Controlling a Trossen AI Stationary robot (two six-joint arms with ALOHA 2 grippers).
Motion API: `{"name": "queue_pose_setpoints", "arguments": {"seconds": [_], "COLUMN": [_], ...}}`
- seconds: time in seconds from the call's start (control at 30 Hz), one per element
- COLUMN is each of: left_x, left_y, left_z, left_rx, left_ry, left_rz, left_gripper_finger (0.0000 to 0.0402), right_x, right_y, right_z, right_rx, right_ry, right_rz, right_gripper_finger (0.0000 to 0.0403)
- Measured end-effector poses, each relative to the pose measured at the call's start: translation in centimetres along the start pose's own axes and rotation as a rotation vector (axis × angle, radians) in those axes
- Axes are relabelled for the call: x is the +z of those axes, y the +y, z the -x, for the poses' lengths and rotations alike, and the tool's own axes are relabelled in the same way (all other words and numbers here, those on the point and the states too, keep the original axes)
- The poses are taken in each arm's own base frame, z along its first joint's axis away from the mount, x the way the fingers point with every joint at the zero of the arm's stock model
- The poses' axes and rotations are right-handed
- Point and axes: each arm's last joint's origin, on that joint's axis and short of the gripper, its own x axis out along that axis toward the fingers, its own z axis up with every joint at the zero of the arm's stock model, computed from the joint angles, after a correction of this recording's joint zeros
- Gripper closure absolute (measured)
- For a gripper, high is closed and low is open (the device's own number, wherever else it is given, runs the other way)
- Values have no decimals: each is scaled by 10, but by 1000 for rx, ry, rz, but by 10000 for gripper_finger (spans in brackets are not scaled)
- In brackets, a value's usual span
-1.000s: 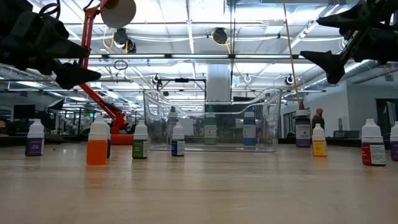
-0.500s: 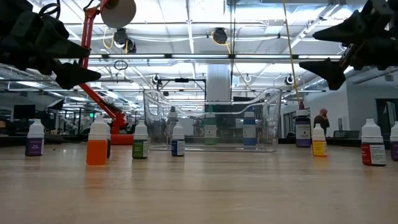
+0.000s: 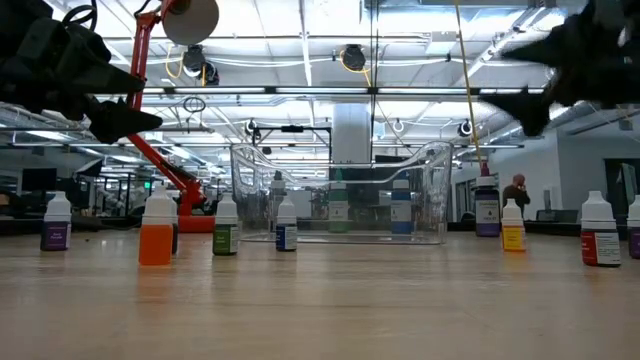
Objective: Pick & Place food coloring
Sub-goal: Put the small purple food coloring bottle in the transparent bin
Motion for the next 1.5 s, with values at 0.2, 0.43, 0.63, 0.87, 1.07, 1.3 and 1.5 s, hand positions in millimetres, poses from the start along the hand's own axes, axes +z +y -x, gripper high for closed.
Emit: {"name": "queue_pose_setpoints", "arguments": {"seconds": [0.2,0.43,0.63,0.87,1.07,1.3,1.5], "left_x": [0,0,0,0,0,0,0], "left_y": [0,0,0,0,0,0,0], "left_z": [0,0,0,0,0,0,0], "left_rx": [0,0,0,0,0,0,0], "left_ry": [0,0,0,0,0,0,0], "left_rz": [0,0,0,0,0,0,0], "left_gripper_finger": [2,2,2,2,2,2,2], "right_x": [44,56,28,-6,-20,-30,-44], "right_y": [26,63,84,92,93,96,96], "right_z": [-7,-45,-71,-81,-85,-93,-88], "right_rx": [-167,-306,-470,-649,-733,-717,-764], "right_ry": [461,994,1293,1384,1373,1323,1330], "right_rz": [-54,-250,-341,-297,-259,-273,-290], "right_gripper_finger": [69,69,69,69,69,69,69]}}
